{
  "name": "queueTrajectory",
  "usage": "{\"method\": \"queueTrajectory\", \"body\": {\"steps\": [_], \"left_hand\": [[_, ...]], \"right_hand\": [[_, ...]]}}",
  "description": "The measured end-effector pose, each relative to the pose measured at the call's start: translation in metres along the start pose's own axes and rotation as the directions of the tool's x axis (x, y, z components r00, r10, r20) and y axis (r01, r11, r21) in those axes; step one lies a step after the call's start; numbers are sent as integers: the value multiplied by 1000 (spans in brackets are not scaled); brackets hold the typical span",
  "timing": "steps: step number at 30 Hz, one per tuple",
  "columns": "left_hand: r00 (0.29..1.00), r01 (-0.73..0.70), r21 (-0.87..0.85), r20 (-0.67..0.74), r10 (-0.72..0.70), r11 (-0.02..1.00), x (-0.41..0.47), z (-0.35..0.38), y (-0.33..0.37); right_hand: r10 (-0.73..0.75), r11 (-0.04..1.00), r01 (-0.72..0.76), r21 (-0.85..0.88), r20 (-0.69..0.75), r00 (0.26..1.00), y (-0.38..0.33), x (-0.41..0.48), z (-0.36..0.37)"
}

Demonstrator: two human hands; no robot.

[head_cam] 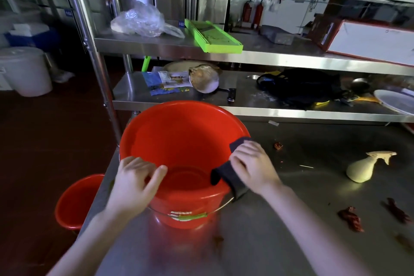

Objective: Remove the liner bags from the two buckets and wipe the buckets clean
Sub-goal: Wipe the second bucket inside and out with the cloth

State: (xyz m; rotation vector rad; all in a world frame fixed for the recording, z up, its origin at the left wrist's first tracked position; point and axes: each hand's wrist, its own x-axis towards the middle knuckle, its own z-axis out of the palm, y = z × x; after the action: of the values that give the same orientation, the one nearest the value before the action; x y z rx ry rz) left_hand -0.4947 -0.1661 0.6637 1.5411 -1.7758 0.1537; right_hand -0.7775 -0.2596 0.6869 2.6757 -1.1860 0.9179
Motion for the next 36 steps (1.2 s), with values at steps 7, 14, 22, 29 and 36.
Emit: {"method": "queueTrajectory", "body": {"steps": [7,14,22,29,36], "left_hand": [[999,34,76,-14,-33,997,25,-13,-26],[997,-8,110,-72,15,994,-17,16,26],[994,-56,-51,88,60,997,23,-12,-36],[999,38,134,-30,-34,990,2,5,21],[1000,3,-22,-31,-3,1000,-16,11,28]], "right_hand": [[243,963,-261,-61,-213,946,-29,5,25],[52,996,-69,-48,-289,956,-92,-8,48],[26,999,-28,26,85,996,13,11,-3],[319,940,-341,-28,-292,902,-66,7,41],[-44,999,39,-29,-210,977,-63,-6,36]]}}
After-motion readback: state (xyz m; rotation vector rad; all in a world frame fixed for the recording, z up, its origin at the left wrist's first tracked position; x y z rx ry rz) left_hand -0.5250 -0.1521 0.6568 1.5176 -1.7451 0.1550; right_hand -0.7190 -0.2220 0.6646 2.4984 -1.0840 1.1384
